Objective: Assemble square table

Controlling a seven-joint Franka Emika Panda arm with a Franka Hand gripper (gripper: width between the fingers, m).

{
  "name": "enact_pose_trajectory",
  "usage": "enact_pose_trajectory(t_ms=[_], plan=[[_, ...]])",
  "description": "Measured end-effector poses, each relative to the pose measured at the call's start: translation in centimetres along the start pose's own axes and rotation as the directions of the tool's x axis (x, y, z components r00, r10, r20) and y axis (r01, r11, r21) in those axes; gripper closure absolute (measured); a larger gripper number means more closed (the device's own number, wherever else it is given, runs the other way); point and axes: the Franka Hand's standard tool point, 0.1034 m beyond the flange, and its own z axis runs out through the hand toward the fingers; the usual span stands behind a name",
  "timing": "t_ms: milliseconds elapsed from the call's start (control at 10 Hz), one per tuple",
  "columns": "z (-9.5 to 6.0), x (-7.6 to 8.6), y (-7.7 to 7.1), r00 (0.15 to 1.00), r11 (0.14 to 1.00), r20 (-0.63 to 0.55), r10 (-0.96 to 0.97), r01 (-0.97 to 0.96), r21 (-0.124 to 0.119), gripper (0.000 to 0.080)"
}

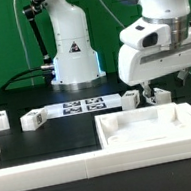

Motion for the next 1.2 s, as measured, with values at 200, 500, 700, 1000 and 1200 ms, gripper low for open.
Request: enact_pose_trajectory(t_ms=[200,500,700,1000,1200], plan=[[0.1,0.5,-0.3,0.995,1.000,0.096,-0.005,0.004,0.005,0.0151],[0.9,0.0,-0.2,0.963,1.000,0.268,-0.007,0.002,0.017,0.0151],[1.3,-0.8,-0.5,0.914,1.000,0.406,-0.015,0.006,0.024,0.0151],[1.8,-1.2,-0.7,0.827,0.999,0.561,-0.027,0.007,0.038,0.0151],[2.5,-0.9,-0.8,0.780,0.999,0.625,-0.034,0.006,0.047,0.0151]])
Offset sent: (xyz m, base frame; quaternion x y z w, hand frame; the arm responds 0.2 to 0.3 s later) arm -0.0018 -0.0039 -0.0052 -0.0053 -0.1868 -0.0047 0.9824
